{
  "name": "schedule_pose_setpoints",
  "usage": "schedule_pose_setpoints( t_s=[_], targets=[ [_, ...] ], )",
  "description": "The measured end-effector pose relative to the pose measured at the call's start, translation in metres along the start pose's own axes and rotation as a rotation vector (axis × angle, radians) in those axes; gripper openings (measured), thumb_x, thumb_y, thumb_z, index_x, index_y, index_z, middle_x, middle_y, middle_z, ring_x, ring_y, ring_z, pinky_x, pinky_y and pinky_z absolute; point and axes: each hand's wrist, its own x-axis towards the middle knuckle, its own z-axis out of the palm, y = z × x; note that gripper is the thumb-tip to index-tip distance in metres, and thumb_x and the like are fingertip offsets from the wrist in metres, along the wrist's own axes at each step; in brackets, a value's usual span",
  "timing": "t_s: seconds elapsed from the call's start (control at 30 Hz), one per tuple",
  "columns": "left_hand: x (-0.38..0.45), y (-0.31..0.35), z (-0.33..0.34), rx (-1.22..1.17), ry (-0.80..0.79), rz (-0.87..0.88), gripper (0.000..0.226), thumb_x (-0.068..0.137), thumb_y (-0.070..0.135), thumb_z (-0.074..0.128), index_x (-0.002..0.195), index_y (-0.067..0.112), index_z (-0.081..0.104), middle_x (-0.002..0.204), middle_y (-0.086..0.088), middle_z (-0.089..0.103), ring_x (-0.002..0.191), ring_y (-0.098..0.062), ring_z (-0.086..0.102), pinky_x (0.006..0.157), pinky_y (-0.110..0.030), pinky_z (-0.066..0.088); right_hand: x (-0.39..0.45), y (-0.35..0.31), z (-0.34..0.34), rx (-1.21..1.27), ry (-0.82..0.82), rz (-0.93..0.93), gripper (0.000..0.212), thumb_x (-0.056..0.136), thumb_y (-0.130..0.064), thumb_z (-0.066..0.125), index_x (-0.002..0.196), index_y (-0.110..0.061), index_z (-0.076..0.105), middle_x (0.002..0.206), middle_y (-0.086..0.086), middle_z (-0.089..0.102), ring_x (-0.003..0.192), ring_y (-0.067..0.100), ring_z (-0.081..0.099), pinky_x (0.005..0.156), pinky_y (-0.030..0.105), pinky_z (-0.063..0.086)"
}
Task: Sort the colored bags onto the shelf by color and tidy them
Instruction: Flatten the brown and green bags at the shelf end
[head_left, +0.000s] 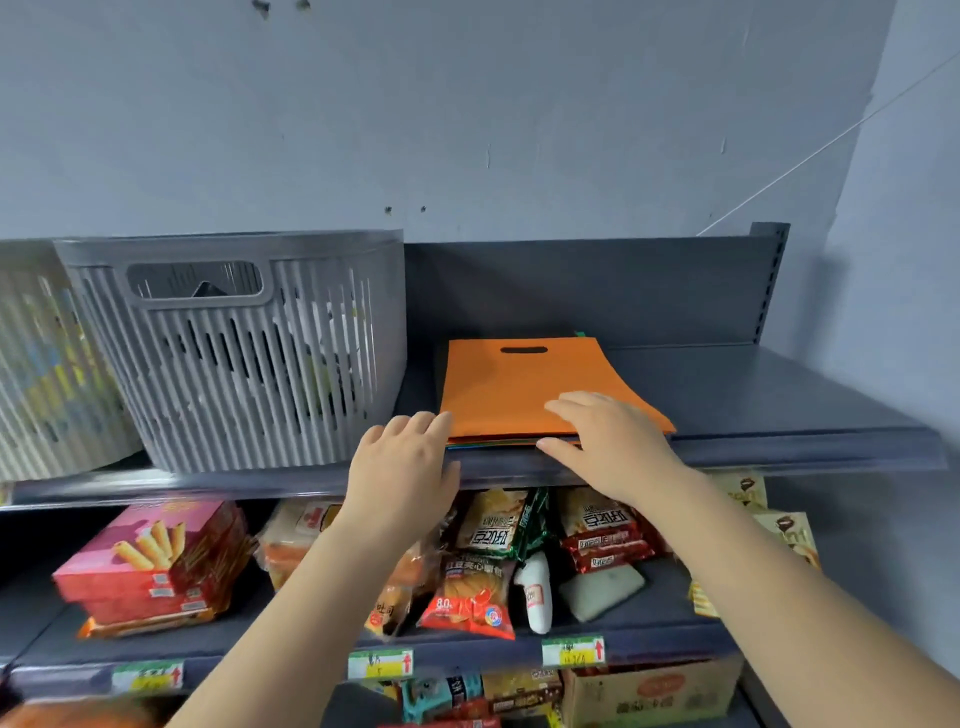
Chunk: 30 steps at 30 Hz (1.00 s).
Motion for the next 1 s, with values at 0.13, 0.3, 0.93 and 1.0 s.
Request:
schedule_pose_setpoints(
  t_s=[0.13,0.3,0.93,1.0],
  targets=[
    [0.021,-0.017,0.02,-0.028,0.035,0.009,0.035,0.073,0.023,0.077,0.103,0.01,0.066,0.093,-0.004,0.07,0.08,-0.028,0.067,0.068,-0.039,0.052,0.028,0.012,0.016,0.009,-0.093,0.024,0.055,0.096,-0.054,0.037,0.144,-0.029,0.036,0.15,-0.005,0.036,0.139,0.015,0.031,0.107,0.035,0.034],
    [0.034,-0.023,0.027,-0.119,0.057,-0.021,0.041,0.087,0.026,0.063,0.125,0.012,0.058,0.117,-0.004,0.065,0.106,-0.028,0.061,0.088,-0.04,0.047,0.039,0.026,0.018,0.058,-0.074,0.017,0.044,0.097,-0.051,0.036,0.133,-0.031,0.052,0.132,-0.006,0.058,0.118,0.019,0.054,0.084,0.032,0.049],
    [0.06,0.007,0.057,-0.29,-0.061,0.093,0.046,0.089,0.039,0.043,0.12,0.014,0.064,0.117,-0.002,0.067,0.111,-0.022,0.06,0.096,-0.037,0.045,0.04,0.086,0.013,0.084,0.225,0.192,0.029,0.103,-0.029,0.029,0.081,-0.016,0.044,0.073,0.001,0.049,0.068,0.018,0.049,0.052,0.027,0.031],
    [0.055,0.007,0.057,-0.299,0.014,0.139,0.039,0.086,0.034,0.046,0.107,0.013,0.072,0.103,-0.002,0.072,0.097,-0.023,0.067,0.083,-0.039,0.053,0.035,0.085,0.01,0.051,0.227,0.167,0.029,0.103,-0.03,0.029,0.081,-0.017,0.043,0.072,0.0,0.049,0.067,0.018,0.05,0.048,0.023,0.026]
  ],
)
